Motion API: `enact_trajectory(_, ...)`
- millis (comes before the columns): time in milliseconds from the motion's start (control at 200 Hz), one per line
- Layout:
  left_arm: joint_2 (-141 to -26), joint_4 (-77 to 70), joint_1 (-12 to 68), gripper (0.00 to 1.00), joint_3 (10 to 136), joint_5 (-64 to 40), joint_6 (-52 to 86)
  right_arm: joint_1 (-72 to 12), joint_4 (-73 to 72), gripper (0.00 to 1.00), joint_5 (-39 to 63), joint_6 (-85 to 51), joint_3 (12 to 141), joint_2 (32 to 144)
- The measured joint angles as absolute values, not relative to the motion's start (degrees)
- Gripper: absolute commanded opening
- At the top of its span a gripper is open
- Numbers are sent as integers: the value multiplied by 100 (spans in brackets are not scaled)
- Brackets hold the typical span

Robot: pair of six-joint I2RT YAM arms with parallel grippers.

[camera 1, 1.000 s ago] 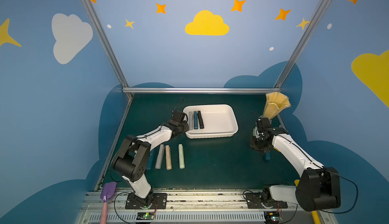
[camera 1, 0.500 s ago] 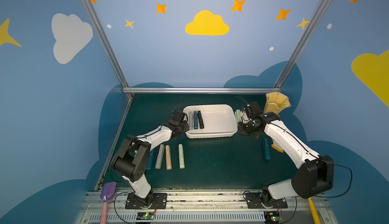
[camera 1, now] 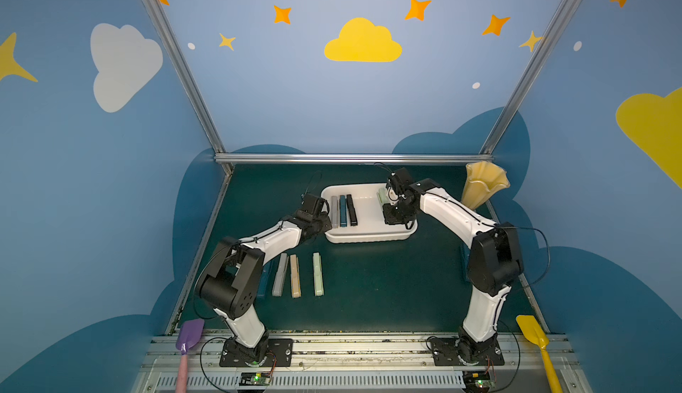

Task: Put the pruning pliers into the storage box
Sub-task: Place the pruning pliers in the storage box.

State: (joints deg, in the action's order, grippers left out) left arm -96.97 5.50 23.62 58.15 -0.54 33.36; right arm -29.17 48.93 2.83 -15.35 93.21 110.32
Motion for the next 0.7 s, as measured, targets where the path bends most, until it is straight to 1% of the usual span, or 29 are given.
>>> enact_trajectory(175,-9697,534,2362,11,5811,-51,3347,-2998,4875,7,423,-1514,9852,11537)
enact_trajectory(440,-9686,451,2364,11,5741,-51,3378,-3107,4829,7,569,-1516,9974,11944)
enact_trajectory(701,-9682,449,2364,11,5741,-51,3395,-3190,4755,7,676,-1520,10425,12505)
